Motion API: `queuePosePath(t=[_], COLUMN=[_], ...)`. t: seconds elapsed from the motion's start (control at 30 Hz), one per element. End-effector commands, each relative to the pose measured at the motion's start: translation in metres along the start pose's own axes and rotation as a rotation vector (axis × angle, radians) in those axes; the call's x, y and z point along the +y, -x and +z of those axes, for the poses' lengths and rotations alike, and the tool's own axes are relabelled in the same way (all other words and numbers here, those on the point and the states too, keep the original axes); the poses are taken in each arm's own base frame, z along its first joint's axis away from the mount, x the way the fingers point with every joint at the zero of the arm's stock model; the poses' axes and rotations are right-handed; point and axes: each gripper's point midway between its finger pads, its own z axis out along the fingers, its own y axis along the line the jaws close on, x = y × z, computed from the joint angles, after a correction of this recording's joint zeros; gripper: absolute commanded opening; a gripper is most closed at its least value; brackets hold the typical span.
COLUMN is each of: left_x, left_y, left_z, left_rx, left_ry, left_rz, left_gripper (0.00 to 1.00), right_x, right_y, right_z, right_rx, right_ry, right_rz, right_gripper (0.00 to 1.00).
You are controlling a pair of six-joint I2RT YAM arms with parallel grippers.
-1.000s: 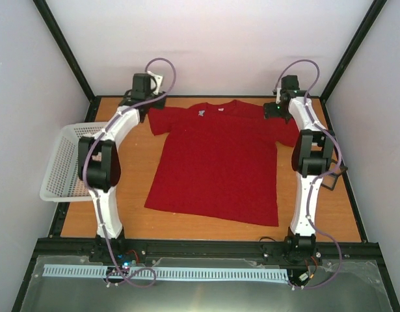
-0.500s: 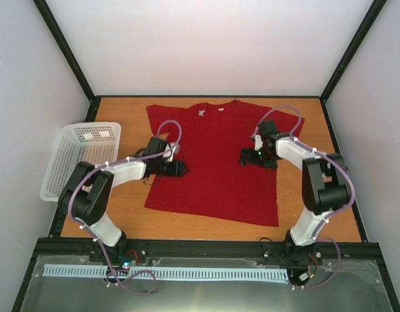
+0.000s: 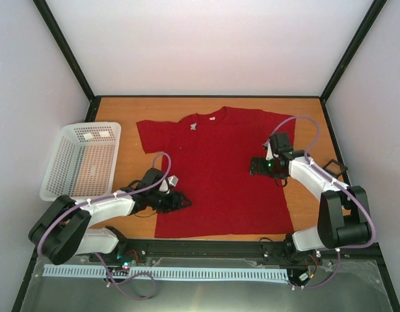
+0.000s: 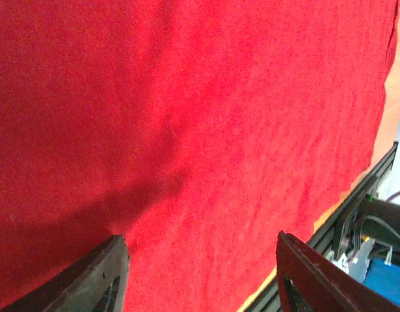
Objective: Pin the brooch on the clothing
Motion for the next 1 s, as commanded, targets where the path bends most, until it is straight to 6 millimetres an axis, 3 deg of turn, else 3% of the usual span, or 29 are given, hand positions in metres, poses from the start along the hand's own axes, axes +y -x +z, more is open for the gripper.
queuePosePath(t=[0.0, 0.07, 0.2, 0.3, 0.33, 0.4, 0.5, 0.53, 0.67, 0.8, 0.97], left_x=[-0.019, -0.035, -0.068, -0.068, -0.056, -0.052, -0.037, -0.042, -0.033, -0.024, -0.015], left_y=[-0.003, 0.027, 0.124, 0.202, 0.226, 0.274, 0.329, 0.351, 0.402, 0.434, 0.434], left_z=[-0.014, -0.028, -0.064, -0.08, -0.075, -0.077, -0.062, -0.061, -0.04, -0.024, 0.004], left_rx=[0.011, -0.084, -0.307, -0.413, -0.418, -0.453, -0.431, -0.442, -0.43, -0.432, -0.38], left_ry=[0.018, 0.045, 0.066, 0.162, 0.215, 0.263, 0.308, 0.317, 0.369, 0.383, 0.317], left_rz=[-0.006, 0.075, 0.223, 0.332, 0.347, 0.418, 0.498, 0.544, 0.666, 0.707, 0.735], left_gripper=[0.66, 0.72, 0.74, 0.75, 0.74, 0.71, 0.68, 0.67, 0.67, 0.67, 0.64], right_x=[0.005, 0.008, 0.01, 0.013, 0.017, 0.023, 0.029, 0.031, 0.03, 0.029, 0.03], right_y=[0.028, 0.034, 0.049, 0.065, 0.073, 0.081, 0.084, 0.083, 0.076, 0.068, 0.061], right_z=[-0.012, -0.011, -0.007, -0.003, -0.003, 0.0, 0.008, 0.011, 0.024, 0.034, 0.039], right_rx=[-0.08, -0.071, -0.085, -0.09, -0.098, -0.098, -0.082, -0.073, -0.04, -0.011, 0.007], right_ry=[0.012, 0.021, 0.031, 0.05, 0.066, 0.091, 0.128, 0.138, 0.147, 0.158, 0.171], right_rz=[-0.022, -0.04, -0.073, -0.078, -0.081, -0.084, -0.085, -0.091, -0.098, -0.105, -0.105], right_gripper=[1.0, 1.0, 1.0, 1.0, 1.0, 1.0, 1.0, 1.0, 1.0, 1.0, 1.0])
